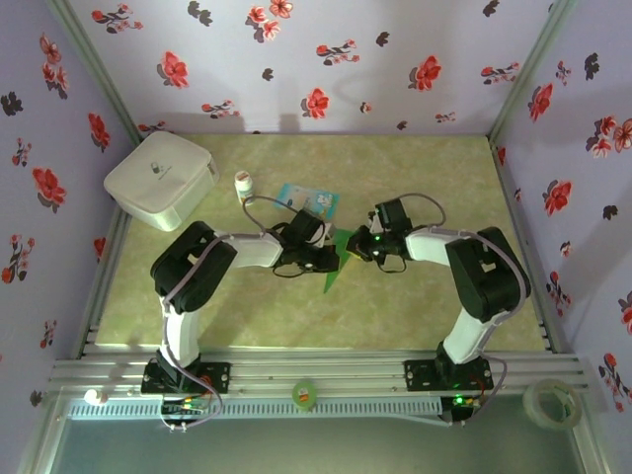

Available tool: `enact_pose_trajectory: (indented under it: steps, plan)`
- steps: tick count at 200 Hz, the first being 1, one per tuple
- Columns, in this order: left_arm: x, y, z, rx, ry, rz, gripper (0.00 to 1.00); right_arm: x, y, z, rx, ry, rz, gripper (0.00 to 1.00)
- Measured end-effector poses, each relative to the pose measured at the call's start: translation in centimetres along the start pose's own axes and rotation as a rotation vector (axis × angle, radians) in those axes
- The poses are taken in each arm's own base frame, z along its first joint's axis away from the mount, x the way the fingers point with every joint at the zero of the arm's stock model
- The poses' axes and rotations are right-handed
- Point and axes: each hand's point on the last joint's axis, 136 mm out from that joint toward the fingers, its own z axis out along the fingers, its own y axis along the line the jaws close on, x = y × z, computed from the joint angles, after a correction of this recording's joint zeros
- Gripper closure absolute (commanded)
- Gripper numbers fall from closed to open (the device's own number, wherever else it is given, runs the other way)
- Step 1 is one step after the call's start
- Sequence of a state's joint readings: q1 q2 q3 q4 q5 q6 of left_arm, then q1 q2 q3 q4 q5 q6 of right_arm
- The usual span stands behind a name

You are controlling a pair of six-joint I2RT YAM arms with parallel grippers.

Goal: Fold a paper plane with a square sheet of paper (pick it up from the middle)
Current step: Fold the wing for the fifth time at the center of the table.

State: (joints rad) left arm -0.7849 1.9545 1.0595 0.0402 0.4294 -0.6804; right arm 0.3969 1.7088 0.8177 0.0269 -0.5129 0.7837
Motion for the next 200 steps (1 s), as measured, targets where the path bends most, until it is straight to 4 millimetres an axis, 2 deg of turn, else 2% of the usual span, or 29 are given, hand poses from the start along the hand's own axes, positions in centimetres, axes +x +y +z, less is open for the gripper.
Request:
enact_pose_trajectory:
  steps: [27,61,82,99,110,141,166,200]
  plan:
    - [0.4,0.2,-0.2,0.001,-0.002,0.008,1.0,-0.6,1.2,-0.7,-0.039,-0.027,-0.021,0.96]
    - [0.4,0.2,-0.3,0.003,-0.004,0.009,1.0,0.6,2.1,0.5,-0.072,0.016,-0.045,0.99]
    - [0.4,0.2,-0.3,0.003,-0.004,0.01,1.0,1.5,1.6,1.7,-0.05,0.052,-0.044,1.0]
    - [0.5,0.2,-0.3,0.003,-0.004,0.011,1.0,1.6,0.4,2.6,-0.018,0.062,-0.03,1.0]
    - [0.5,0.2,-0.3,0.003,-0.004,0.013,1.0,1.3,-0.3,2.8,-0.007,0.062,-0.016,1.0]
    - [0.6,0.2,-0.3,0.009,-0.012,0.019,1.0,0.7,-0.5,2.7,-0.028,0.072,0.006,1.0]
    - [0.6,0.2,-0.4,0.015,-0.02,0.026,1.0,-1.0,-0.9,2.3,-0.035,0.048,0.026,0.99]
    - [0.9,0.4,-0.5,0.014,-0.018,0.025,1.0,-5.5,-2.6,1.0,0.013,-0.061,0.052,0.99]
